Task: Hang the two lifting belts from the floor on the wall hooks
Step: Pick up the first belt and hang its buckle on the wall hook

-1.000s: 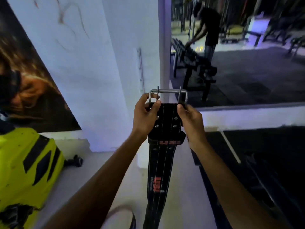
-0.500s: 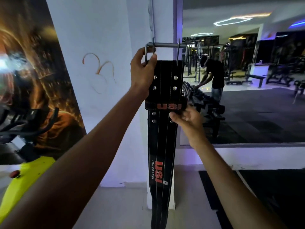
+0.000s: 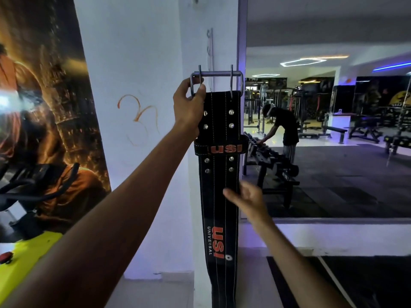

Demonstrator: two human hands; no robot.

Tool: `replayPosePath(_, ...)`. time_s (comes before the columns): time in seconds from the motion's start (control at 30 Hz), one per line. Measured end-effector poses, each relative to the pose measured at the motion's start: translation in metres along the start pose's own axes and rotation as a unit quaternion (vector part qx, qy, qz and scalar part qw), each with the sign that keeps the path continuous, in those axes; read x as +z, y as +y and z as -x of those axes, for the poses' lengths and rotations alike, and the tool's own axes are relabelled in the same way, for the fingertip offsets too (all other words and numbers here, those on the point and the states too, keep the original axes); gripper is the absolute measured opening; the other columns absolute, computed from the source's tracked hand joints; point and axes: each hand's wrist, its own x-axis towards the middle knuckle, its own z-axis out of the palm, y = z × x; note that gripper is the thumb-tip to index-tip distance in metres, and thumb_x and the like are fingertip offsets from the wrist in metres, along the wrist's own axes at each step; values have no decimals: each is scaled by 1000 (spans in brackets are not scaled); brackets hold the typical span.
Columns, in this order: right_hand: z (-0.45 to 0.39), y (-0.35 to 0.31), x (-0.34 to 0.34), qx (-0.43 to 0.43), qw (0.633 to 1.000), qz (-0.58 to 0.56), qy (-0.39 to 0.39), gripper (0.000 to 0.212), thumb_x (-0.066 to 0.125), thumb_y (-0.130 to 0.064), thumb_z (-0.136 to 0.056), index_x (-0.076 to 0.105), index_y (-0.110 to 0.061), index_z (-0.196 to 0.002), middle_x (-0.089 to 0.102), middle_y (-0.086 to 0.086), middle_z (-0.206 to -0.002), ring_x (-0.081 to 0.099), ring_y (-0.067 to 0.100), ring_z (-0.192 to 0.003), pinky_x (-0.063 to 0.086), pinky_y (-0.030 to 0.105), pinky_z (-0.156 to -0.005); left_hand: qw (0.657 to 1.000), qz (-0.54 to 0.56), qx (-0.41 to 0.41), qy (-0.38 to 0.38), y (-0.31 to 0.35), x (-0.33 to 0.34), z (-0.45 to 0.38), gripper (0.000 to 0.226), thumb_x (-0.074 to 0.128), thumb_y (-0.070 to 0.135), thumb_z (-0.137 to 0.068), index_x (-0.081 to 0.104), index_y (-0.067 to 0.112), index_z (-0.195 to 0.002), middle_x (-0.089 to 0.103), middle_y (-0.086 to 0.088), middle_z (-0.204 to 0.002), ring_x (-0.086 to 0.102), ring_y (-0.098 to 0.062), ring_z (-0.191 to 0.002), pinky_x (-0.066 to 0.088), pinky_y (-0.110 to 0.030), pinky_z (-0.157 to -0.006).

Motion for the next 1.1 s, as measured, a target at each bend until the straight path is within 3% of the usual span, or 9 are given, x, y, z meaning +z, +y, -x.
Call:
replayPosePath(0.13, -32, -34, -1, -48, 998, -19, 32, 23, 74, -6, -85, 68, 1, -105, 75, -2, -91, 71, -1, -79, 57, 14, -78, 1000, -4, 3, 8, 1, 2, -2, 23, 56, 16, -101, 64, 18, -123, 55, -7, -70, 53, -23, -64, 48, -33, -60)
replayPosePath(0.23, -9, 21, 5, -2, 1000, 1, 7, 24, 79, -29, -79, 68, -8, -84, 68, -10, -67, 60, 4, -59, 48, 14, -57, 1000, -4, 5, 9, 1, 2, -5, 24, 57, 16, -100, 64, 18, -123, 54, -9, -72, 52, -26, -68, 49, -35, -63)
replayPosePath(0.3, 24, 64, 8, 52, 998, 34, -9, 45, 82, -53, -68, 64, -13, -75, 61, -9, -58, 51, 9, -54, 40, 15, -51, 1000, -1, -2, 11, -2, -1, -7, 24, 57, 16, -100, 64, 18, -123, 55, -10, -73, 52, -27, -70, 49, -37, -65)
replayPosePath(0.43, 68, 116, 8, 142, 985, 70, -69, 73, 83, -64, -57, 71, -4, -98, 76, 19, -93, 72, 37, -89, 58, 31, -76, 1000, 2, -21, 8, -12, -5, -6, 24, 56, 17, -101, 64, 20, -125, 55, -7, -69, 51, -28, -71, 48, -39, -65)
replayPosePath(0.5, 64, 106, 4, 141, 983, 89, -81, 84, 80, -76, -48, 72, -9, -98, 77, 16, -96, 73, 31, -92, 60, 31, -80, 1000, 7, -21, 7, -16, -8, -6, 25, 57, 17, -101, 63, 20, -125, 54, -9, -71, 50, -30, -72, 48, -41, -66)
replayPosePath(0.67, -9, -18, -4, 27, 999, -12, 31, 36, 66, -33, -91, 61, -20, -124, 70, -5, -111, 67, 7, -100, 55, 14, -82, 1000, 6, -15, 3, -10, -14, -11, 28, 56, 16, -102, 62, 21, -128, 53, -10, -73, 50, -29, -73, 48, -41, -67)
replayPosePath(0.8, -75, -137, 4, -85, 993, -25, 76, 41, 62, -33, -95, 55, -17, -132, 61, -24, -97, 61, -17, -83, 51, 7, -77, 1000, 3, -15, -3, -5, -7, -7, 26, 58, 17, -101, 62, 19, -126, 59, -10, -74, 57, -28, -72, 55, -40, -69)
replayPosePath(0.93, -111, -179, 20, -81, 991, -40, 103, 26, 70, -24, -91, 69, -7, -111, 69, -7, -87, 63, -7, -67, 47, 4, -50, 1000, -2, -6, -14, -4, -2, 1, 17, 63, 19, -99, 65, 16, -115, 68, -5, -75, 67, -21, -69, 59, -36, -69)
replayPosePath(1.1, -127, -180, 33, -101, 982, -86, 136, 12, 76, -18, -85, 73, -13, -95, 72, -2, -82, 66, 9, -76, 54, 22, -66, 999, -8, 8, -33, -6, -18, 10, 17, 67, 23, -97, 70, 11, -109, 78, -7, -90, 74, -17, -78, 63, -33, -74)
